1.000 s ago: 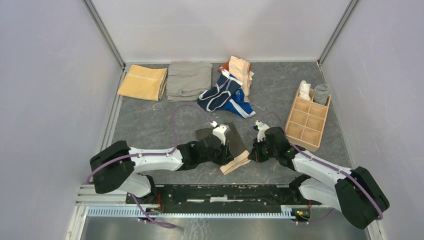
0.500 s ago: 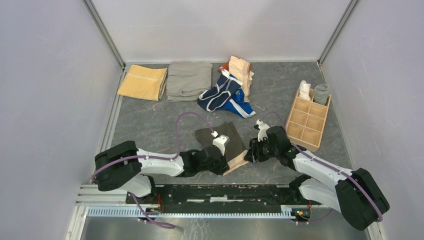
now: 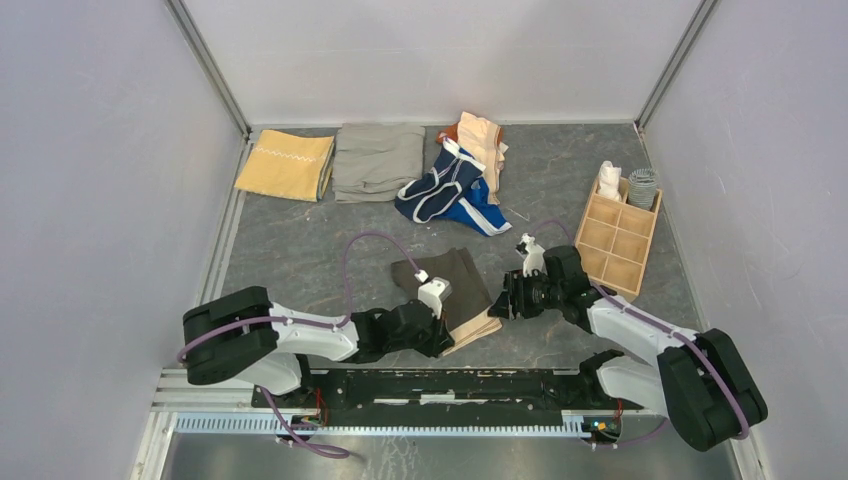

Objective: Roll the underwear
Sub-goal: Fold the underwear at the center of the board.

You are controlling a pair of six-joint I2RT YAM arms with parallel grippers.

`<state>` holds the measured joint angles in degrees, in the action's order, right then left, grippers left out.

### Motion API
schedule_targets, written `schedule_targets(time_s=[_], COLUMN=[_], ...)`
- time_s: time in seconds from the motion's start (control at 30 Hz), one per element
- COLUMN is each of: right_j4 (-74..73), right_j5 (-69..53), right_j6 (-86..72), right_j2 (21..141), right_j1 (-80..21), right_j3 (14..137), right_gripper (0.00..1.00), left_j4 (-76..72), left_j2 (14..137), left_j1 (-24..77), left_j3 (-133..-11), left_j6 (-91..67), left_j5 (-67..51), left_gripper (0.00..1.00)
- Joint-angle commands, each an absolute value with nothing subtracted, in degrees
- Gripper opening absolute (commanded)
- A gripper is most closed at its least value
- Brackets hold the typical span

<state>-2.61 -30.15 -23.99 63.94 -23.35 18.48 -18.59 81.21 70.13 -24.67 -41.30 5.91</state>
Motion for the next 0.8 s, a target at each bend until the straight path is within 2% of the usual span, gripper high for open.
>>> schedule_targets(time_s=[0.0,0.1,0.47,0.7,0.77], right_j4=[-3.5,-3.8,-2.6,-0.4,-1.1], right_j5=[-33.5,-34.9,-34.5,-32.6,-32.6], right_j6=[-22.1,-21.9,-26.7,-30.0,-29.4], right_j2=[67.0,68.3,69.8,70.3,70.0], right_j1=[-22.3,-22.2,-22.1,-22.0,-21.5], right_j3=[17.8,17.2,14.0,12.6,13.0], right_gripper=[0.58,0.53,0.56,0.42,0.42], left_j4=[-20.0,-20.5,-20.5,-20.5,-20.6], left_j2=[80.2,80.4,81.2,81.3,81.3], left_j1=[70.8,70.9,71.6,71.7,71.8], left_j3=[-21.6,-21.1,-21.4,-21.1,-21.0], left_j6=[-44.4,-44.4,-43.5,-43.2,-43.5], left_j5=[6.7,6.9,7.3,7.9,8.0], left_gripper=[0.02,0.02,0.02,0.02,0.02])
